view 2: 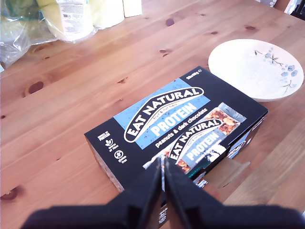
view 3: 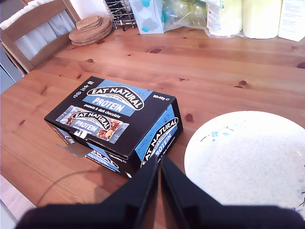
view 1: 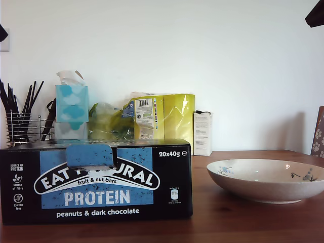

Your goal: Open the carton box of snackbars

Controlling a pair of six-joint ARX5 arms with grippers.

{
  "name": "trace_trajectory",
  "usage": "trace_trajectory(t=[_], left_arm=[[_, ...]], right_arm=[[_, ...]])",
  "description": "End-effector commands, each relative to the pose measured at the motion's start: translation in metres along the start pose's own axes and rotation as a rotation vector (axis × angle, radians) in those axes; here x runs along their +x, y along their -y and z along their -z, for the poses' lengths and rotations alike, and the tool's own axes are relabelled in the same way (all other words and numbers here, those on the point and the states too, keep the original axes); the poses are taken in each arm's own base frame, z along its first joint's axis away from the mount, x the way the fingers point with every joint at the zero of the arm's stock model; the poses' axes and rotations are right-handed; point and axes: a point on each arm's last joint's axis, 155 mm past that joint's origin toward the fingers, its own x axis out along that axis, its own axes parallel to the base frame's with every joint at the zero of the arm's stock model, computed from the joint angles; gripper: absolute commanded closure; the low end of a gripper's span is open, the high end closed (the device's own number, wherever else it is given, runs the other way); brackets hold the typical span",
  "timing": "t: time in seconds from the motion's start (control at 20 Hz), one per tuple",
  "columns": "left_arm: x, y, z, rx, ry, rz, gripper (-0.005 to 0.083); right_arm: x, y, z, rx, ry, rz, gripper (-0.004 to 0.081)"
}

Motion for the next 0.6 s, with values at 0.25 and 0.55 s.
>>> trace_trajectory(t=[0.25,0.55], left_arm=[[0.0024,0.0015,0.0122,-0.016,-0.036,0.008,0.0795],[0.0052,0.0046,0.0144,0.064,-0.060,0.025,0.0795]], right_arm=[[0.0007,-0.0008,0.0041,0.008,-0.013,-0.004,0.0783],[0.0006,-0.0015,0.0022,-0.003,-0.007,-0.007,0.0783]])
